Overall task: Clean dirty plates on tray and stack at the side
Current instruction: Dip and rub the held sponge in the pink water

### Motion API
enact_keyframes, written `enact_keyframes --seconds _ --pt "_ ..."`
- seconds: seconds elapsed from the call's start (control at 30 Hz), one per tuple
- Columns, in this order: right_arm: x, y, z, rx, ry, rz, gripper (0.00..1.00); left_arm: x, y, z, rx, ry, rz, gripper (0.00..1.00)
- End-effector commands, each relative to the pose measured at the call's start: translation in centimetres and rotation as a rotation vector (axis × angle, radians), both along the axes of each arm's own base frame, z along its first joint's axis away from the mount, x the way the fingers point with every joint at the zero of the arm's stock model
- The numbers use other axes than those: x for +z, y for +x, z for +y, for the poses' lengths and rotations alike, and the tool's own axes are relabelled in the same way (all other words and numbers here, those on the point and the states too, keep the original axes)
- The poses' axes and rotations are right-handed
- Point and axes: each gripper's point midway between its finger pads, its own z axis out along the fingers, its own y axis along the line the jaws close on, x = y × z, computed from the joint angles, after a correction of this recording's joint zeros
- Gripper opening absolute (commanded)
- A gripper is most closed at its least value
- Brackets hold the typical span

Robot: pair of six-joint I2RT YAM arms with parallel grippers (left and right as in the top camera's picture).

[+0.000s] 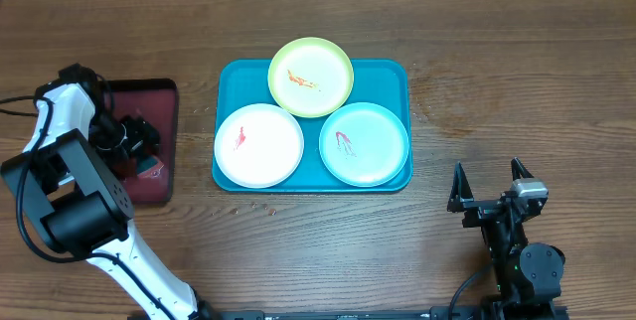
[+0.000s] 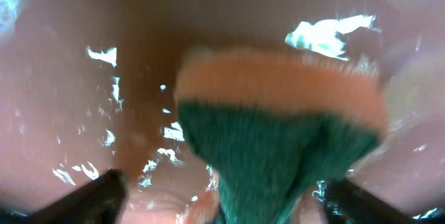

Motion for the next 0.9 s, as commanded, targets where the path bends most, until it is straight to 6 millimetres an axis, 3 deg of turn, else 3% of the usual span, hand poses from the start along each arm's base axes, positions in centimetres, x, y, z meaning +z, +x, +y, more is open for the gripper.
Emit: enact_keyframes --seconds 0.0,0.13,0.23,0.37,0.4,0.43,0.47,0.77,0.8,0.87 --pt "-0.3 0.0 0.1 0.006 -0.007 0.002 1.00 -1.4 -1.3 -1.2 -0.008 -0.047 0.067 0.64" --pt "-0.3 0.0 0.1 0.006 -0.007 0.002 1.00 -1.3 -1.5 -2.0 -0.002 -0.086 0.072 0.26" --pt "-0.3 0.0 0.1 0.006 -0.007 0.002 1.00 -1.2 -1.6 -2.2 0.001 -0.099 0.077 0.04" --pt "-0.3 0.0 0.1 0.006 -0.007 0.002 1.00 -1.3 -1.4 -2.0 0.000 -0.092 0.067 0.07" --pt "-0.3 0.0 0.1 0.006 -0.007 0.002 1.00 -1.3 -1.1 -1.9 -0.001 -0.085 0.057 0.36" --pt "-0.3 0.0 0.1 0.006 -0.007 0.002 1.00 -1.4 -0.9 -1.7 -0.001 -0.079 0.047 0.79" --pt "-0.3 0.0 0.1 0.006 -0.007 0.002 1.00 -1.5 -0.6 -1.5 0.000 -0.073 0.033 1.00" --pt "-0.3 0.0 0.1 0.006 -0.007 0.002 1.00 -1.8 2.4 -0.1 -0.049 -0.016 -0.091 1.00" --pt "-0.3 0.0 0.1 0.006 -0.007 0.002 1.00 -1.8 2.4 0.0 -0.049 -0.015 -0.091 0.95" --pt "-0.3 0.0 0.1 0.006 -0.007 0.002 1.00 -1.8 2.4 0.0 -0.052 -0.015 -0.091 0.53"
